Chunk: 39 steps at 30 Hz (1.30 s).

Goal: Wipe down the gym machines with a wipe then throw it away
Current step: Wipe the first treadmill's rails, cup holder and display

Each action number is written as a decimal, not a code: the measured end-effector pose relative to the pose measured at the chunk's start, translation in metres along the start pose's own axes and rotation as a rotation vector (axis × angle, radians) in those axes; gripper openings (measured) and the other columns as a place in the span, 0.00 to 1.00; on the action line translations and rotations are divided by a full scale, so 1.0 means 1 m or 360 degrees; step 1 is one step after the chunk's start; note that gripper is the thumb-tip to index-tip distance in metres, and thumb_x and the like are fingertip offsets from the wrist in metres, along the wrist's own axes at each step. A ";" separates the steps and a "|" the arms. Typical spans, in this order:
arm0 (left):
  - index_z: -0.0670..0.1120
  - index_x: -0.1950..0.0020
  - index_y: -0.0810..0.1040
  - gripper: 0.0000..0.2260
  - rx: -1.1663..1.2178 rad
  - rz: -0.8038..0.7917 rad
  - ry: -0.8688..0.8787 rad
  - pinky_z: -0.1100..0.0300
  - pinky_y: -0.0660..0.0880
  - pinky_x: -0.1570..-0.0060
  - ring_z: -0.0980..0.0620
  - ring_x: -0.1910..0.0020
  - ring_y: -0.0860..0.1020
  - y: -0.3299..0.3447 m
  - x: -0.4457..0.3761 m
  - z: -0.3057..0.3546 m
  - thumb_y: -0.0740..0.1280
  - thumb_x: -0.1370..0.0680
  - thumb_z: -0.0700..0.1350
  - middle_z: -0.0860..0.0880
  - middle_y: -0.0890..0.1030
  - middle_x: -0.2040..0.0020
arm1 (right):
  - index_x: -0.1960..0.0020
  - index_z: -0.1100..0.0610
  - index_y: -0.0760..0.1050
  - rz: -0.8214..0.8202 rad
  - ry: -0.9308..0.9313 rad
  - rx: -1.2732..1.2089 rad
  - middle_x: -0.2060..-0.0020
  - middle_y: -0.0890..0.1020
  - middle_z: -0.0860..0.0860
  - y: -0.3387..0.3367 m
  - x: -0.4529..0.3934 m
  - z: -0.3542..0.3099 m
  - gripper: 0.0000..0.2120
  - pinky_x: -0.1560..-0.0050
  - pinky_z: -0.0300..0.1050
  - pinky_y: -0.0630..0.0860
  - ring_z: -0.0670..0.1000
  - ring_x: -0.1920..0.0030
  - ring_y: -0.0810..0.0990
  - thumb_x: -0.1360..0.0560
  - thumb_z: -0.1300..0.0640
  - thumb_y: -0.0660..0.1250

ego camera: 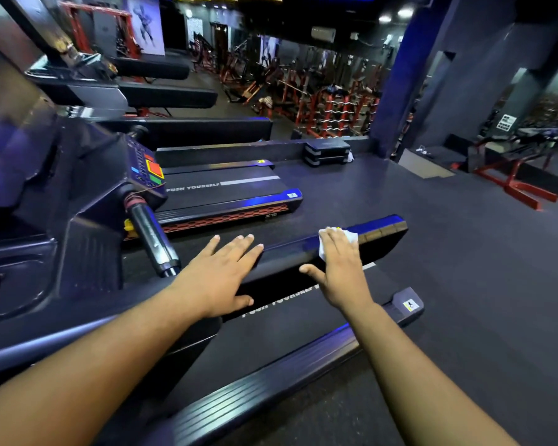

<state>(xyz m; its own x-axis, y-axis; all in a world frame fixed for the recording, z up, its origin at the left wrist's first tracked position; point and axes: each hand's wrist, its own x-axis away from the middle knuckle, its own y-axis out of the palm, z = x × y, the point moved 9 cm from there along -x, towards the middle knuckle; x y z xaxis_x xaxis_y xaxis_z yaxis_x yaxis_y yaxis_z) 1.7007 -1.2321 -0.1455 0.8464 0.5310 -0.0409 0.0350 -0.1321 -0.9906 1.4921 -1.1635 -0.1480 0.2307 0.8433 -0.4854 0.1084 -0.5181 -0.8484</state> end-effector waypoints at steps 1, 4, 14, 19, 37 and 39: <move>0.50 0.16 0.39 0.47 -0.0010 -0.0005 -0.0002 0.42 0.44 0.19 0.50 0.17 0.44 0.000 0.006 -0.002 0.64 0.22 0.67 0.48 0.42 0.16 | 0.25 0.64 0.67 -0.0021 -0.0044 0.0012 0.27 0.71 0.60 0.003 0.003 -0.021 0.52 0.26 0.69 0.58 0.62 0.24 0.65 0.27 0.20 0.48; 0.51 0.16 0.39 0.47 0.0003 0.0010 -0.0006 0.40 0.44 0.20 0.50 0.17 0.43 -0.001 0.023 -0.010 0.65 0.23 0.67 0.48 0.42 0.16 | 0.22 0.63 0.62 -0.0130 -0.0293 -0.0076 0.23 0.66 0.59 0.019 0.026 -0.100 0.56 0.21 0.64 0.49 0.59 0.21 0.59 0.31 0.19 0.49; 0.50 0.19 0.29 0.52 0.0049 0.0081 0.0015 0.44 0.47 0.19 0.51 0.17 0.43 -0.006 0.064 -0.033 0.64 0.24 0.67 0.49 0.42 0.16 | 0.21 0.62 0.60 -0.0055 0.0089 0.0065 0.23 0.64 0.58 0.016 0.025 -0.086 0.54 0.24 0.65 0.55 0.58 0.20 0.57 0.29 0.19 0.48; 0.50 0.24 0.23 0.56 0.0137 0.0069 -0.0037 0.46 0.48 0.20 0.52 0.17 0.44 -0.003 0.072 -0.054 0.65 0.26 0.71 0.50 0.41 0.16 | 0.21 0.62 0.60 -0.0160 -0.0384 -0.0046 0.22 0.63 0.58 0.036 0.044 -0.193 0.56 0.22 0.65 0.50 0.57 0.20 0.56 0.33 0.22 0.58; 0.46 0.21 0.27 0.57 0.0255 0.0072 -0.0024 0.51 0.42 0.19 0.54 0.18 0.38 -0.003 0.080 -0.058 0.68 0.27 0.66 0.50 0.36 0.17 | 0.19 0.61 0.55 0.0137 -0.0560 -0.0085 0.19 0.56 0.56 0.054 0.090 -0.209 0.55 0.23 0.69 0.51 0.57 0.19 0.54 0.31 0.22 0.55; 0.47 0.20 0.27 0.60 0.0246 0.0053 0.0011 0.50 0.43 0.19 0.54 0.18 0.37 -0.003 0.080 -0.056 0.70 0.28 0.67 0.51 0.35 0.17 | 0.18 0.59 0.48 0.0181 -0.0291 -0.0102 0.18 0.50 0.54 0.060 0.088 -0.172 0.55 0.24 0.70 0.49 0.57 0.18 0.50 0.30 0.21 0.51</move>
<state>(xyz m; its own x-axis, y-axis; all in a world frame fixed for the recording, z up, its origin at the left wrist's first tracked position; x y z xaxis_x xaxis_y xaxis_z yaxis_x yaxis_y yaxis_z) 1.7987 -1.2361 -0.1380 0.8492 0.5228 -0.0738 -0.0750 -0.0189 -0.9970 1.6851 -1.1450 -0.2056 0.0665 0.7877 -0.6125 0.1543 -0.6146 -0.7736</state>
